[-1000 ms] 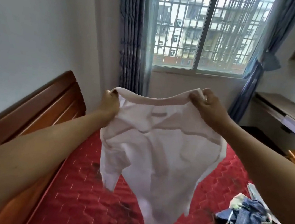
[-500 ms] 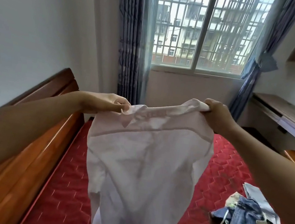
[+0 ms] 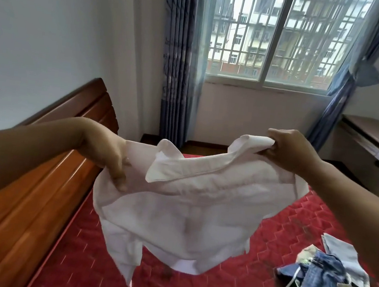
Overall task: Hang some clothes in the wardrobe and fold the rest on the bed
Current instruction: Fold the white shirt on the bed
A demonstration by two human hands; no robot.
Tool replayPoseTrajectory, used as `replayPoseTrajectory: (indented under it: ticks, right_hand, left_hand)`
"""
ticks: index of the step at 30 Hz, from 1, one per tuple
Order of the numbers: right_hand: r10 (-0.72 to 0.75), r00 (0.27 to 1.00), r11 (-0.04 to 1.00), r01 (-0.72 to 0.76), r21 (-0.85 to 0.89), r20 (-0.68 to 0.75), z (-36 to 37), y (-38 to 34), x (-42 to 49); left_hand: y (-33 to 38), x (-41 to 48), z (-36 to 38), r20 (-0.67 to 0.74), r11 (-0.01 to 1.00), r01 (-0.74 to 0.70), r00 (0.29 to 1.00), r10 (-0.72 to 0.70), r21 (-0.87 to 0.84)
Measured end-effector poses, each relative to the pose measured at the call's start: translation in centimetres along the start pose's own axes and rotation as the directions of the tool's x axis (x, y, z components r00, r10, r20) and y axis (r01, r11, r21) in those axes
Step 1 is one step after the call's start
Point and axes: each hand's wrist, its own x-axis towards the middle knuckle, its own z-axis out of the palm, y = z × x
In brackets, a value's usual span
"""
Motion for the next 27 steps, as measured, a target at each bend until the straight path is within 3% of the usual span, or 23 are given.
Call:
replayPoseTrajectory:
  ticks: [2, 4, 7, 10, 13, 15, 18, 20, 22, 23, 25, 27]
  right_hand:
    - [-0.052, 0.996, 0.994, 0.060, -0.096, 0.078, -0.1, 0.4, 0.0]
    - [-0.070, 0.989, 0.984, 0.090, -0.154, 0.131, 0.2, 0.7, -0.1]
    - [-0.020, 0.993, 0.977, 0.045, -0.208, 0.120, 1.1, 1.2, 0.0]
    - [0.154, 0.988, 0.957, -0.150, -0.247, -0.002, 1.8, 1.8, 0.0]
    - [0.424, 0.889, 0.896, -0.439, -0.061, -0.174, 2.7, 1.2, 0.4]
    - [0.582, 0.791, 0.813, -0.572, 0.112, -0.187, 3.1, 1.0, 1.2]
    - [0.744, 0.654, 0.649, -0.659, 0.379, -0.136, 3.3, 0.9, 2.5]
    - [0.789, 0.606, 0.558, -0.638, 0.530, -0.101, 3.3, 0.8, 3.3]
    - [0.759, 0.646, 0.556, -0.572, 0.604, -0.087, 3.3, 0.6, 3.8]
    - [0.703, 0.702, 0.627, -0.534, 0.566, -0.116, 3.3, 0.7, 4.0]
    - [0.530, 0.831, 0.824, -0.460, 0.331, -0.166, 2.9, 1.4, 3.7]
    - [0.299, 0.940, 0.953, -0.301, 0.012, -0.162, 2.3, 2.5, 2.9]
  left_hand:
    - [-0.8, 1.1, 0.0, -0.300, 0.997, 0.021, 0.954, 0.001, 0.072]
    - [-1.0, 1.7, -0.7, -0.511, 0.993, -0.041, 0.855, 0.092, 0.109]
    - [-1.1, 1.8, -2.0, -0.658, 0.980, -0.028, 0.737, 0.155, 0.199]
    - [-1.3, 2.1, -2.9, -0.746, 0.979, -0.051, 0.639, 0.185, 0.199]
    - [-0.9, 2.2, -3.2, -0.782, 0.980, -0.113, 0.592, 0.197, 0.162]
    - [-0.3, 2.0, -3.3, -0.810, 0.977, -0.152, 0.547, 0.211, 0.152]
    - [0.7, 1.9, -3.3, -0.844, 0.964, -0.173, 0.469, 0.259, 0.200]
    - [1.2, 1.8, -3.4, -0.865, 0.958, -0.148, 0.412, 0.287, 0.247]
    - [1.3, 1.8, -3.9, -0.888, 0.955, -0.088, 0.354, 0.294, 0.282]
    - [1.0, 1.9, -4.3, -0.898, 0.955, -0.052, 0.329, 0.291, 0.291]
    - [0.2, 1.7, -5.3, -0.919, 0.958, -0.001, 0.283, 0.274, 0.285]
    - [-1.1, 1.2, -6.4, -0.936, 0.961, 0.045, 0.244, 0.254, 0.272]
